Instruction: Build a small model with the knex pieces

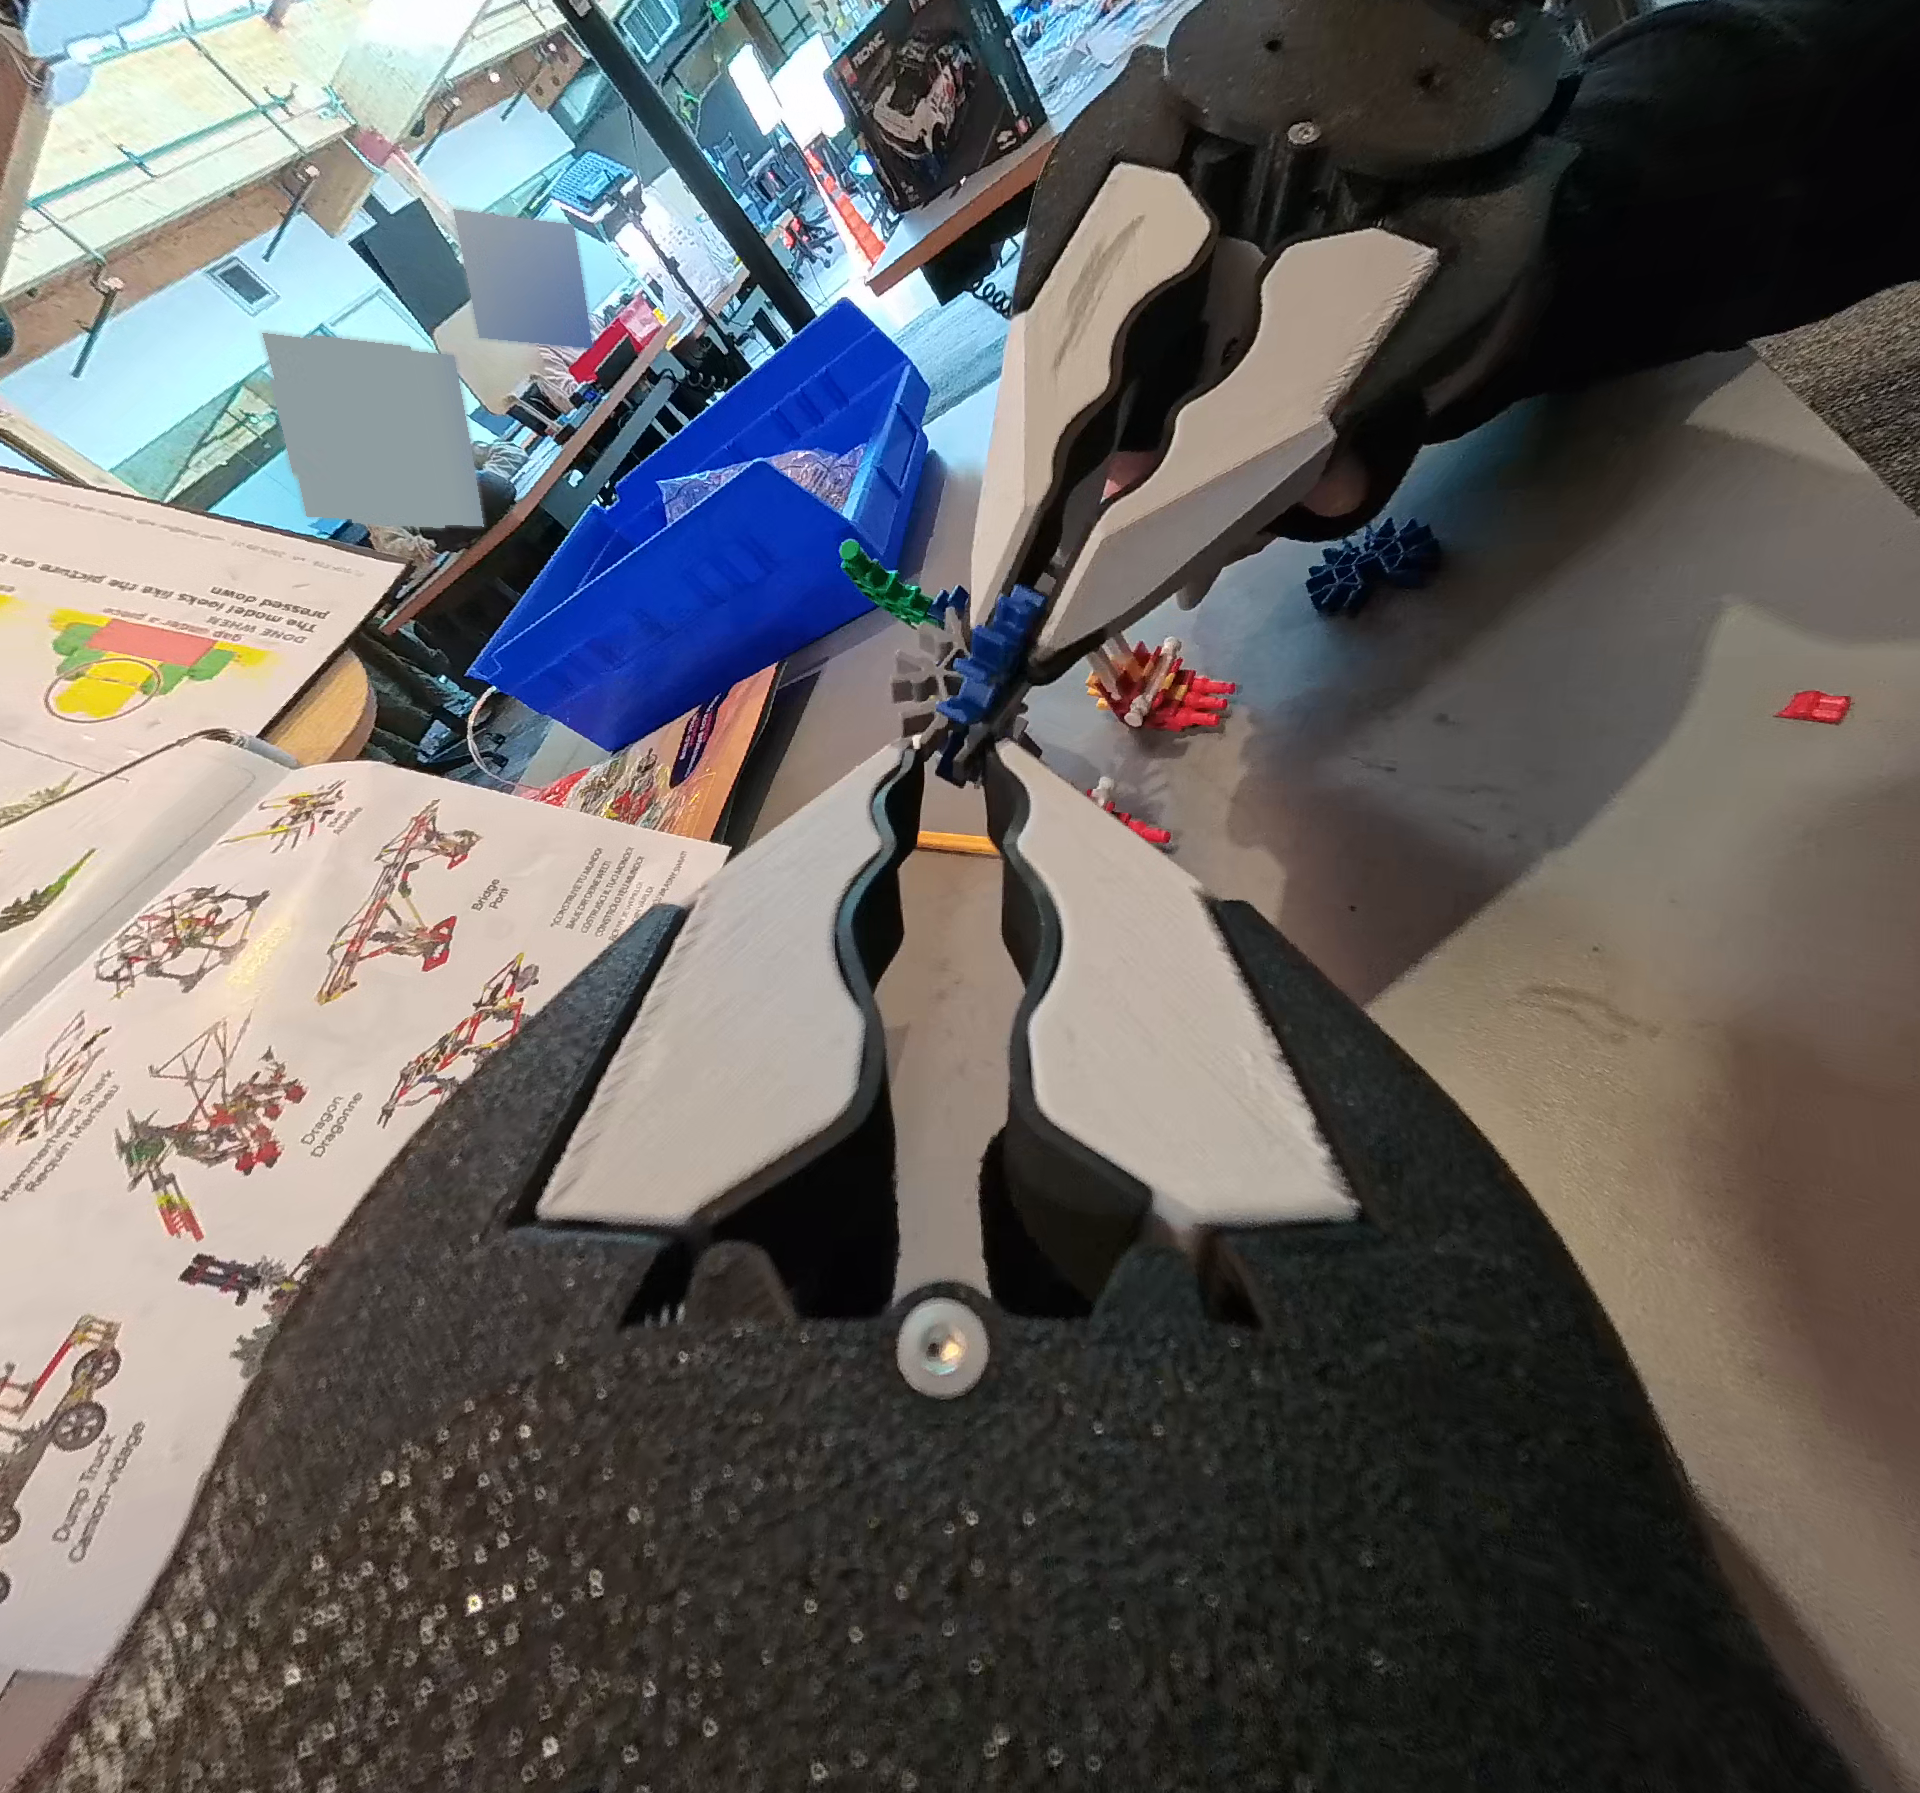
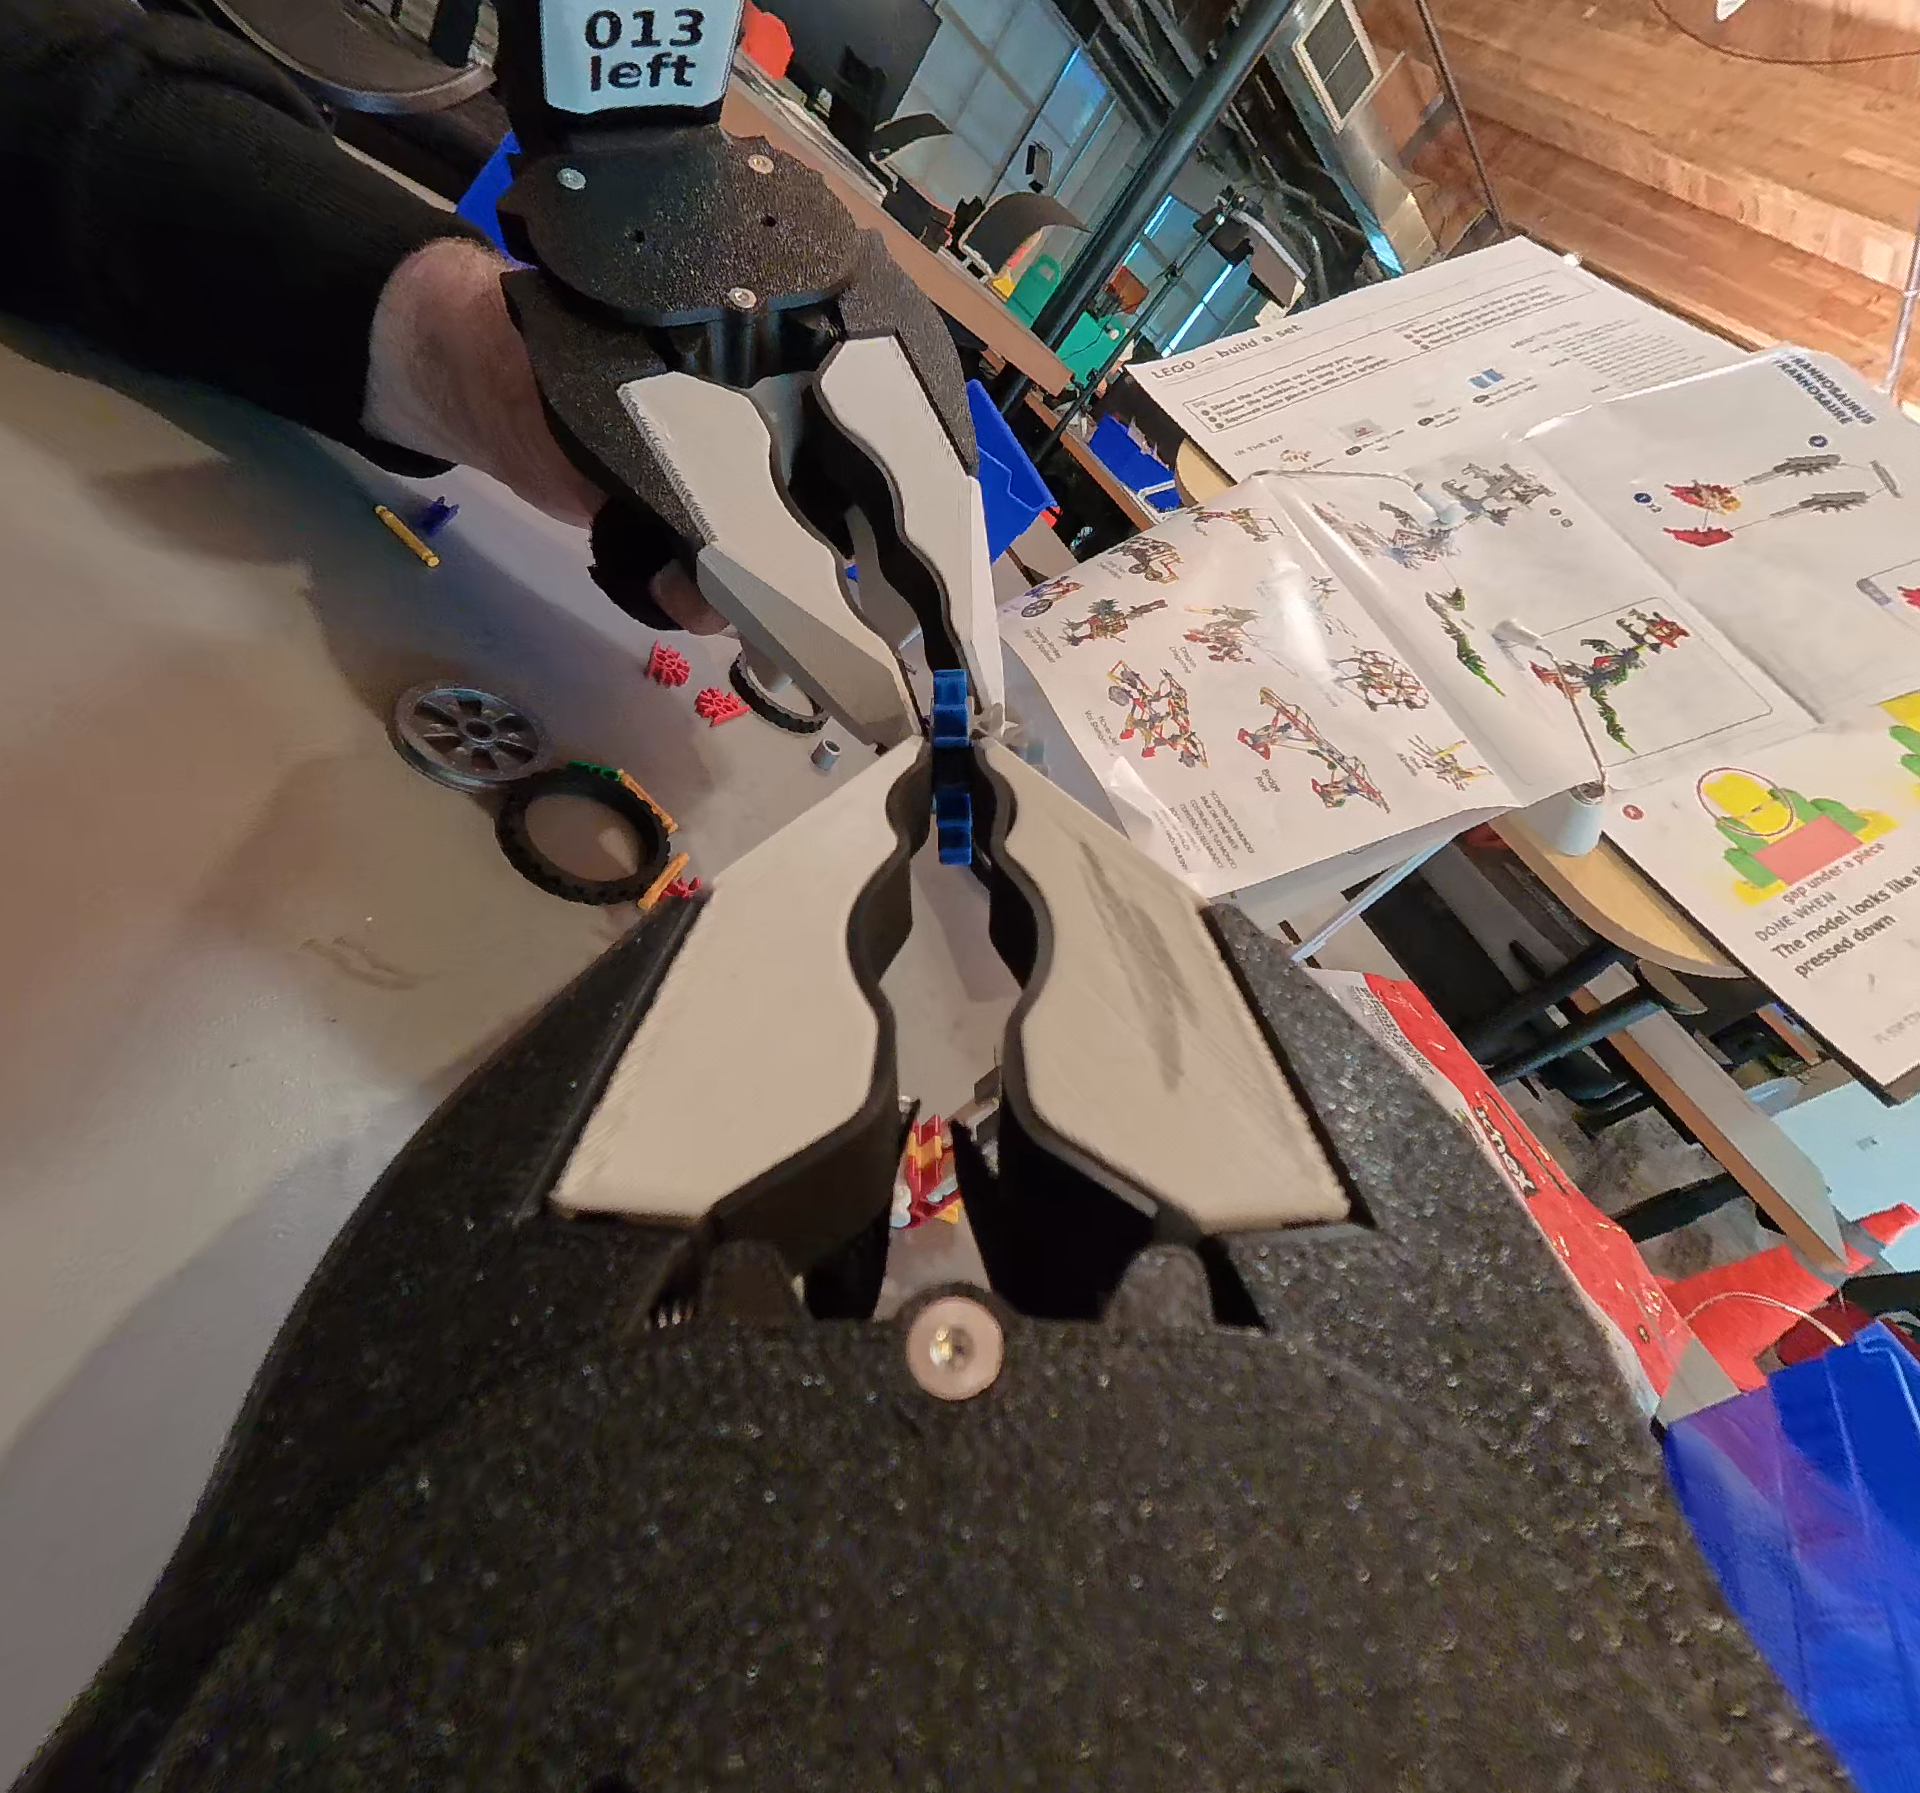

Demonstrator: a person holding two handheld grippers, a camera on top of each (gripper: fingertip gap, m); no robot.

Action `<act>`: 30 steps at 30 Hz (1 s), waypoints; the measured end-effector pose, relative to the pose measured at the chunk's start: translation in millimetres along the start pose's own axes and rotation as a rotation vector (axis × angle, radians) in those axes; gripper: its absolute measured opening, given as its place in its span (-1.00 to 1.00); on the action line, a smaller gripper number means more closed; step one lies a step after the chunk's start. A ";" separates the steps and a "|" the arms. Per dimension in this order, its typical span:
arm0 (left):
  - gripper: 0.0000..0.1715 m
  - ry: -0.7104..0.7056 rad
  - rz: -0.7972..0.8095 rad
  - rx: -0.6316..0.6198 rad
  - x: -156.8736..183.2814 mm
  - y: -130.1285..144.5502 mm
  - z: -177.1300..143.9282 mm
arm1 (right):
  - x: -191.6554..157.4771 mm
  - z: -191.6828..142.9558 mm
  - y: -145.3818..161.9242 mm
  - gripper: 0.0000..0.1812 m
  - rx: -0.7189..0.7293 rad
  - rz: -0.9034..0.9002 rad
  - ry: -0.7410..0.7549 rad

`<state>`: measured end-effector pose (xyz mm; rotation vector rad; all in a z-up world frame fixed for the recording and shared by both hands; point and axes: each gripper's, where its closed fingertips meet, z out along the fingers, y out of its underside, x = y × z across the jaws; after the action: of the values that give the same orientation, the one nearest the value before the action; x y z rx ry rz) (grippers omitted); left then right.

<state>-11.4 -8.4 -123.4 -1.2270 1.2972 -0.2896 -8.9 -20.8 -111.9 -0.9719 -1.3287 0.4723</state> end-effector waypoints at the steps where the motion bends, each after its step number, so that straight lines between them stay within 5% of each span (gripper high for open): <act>1: -0.88 0.005 -0.008 0.003 0.2 -0.3 0.1 | 0.2 -0.2 -0.3 -0.94 0.001 0.002 0.000; 19: -0.76 0.057 -0.162 0.075 3.0 -6.5 5.1 | 6.6 -5.2 -8.7 -0.94 0.056 0.091 -0.006; 30: -0.87 0.094 -0.205 0.115 5.6 -12.0 2.8 | 2.2 -5.8 -12.1 -0.93 0.082 0.132 -0.050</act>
<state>-1.8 -16.0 -117.5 -1.2615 1.2181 -0.5686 -5.6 -27.5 -100.5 -0.9886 -1.2842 0.6506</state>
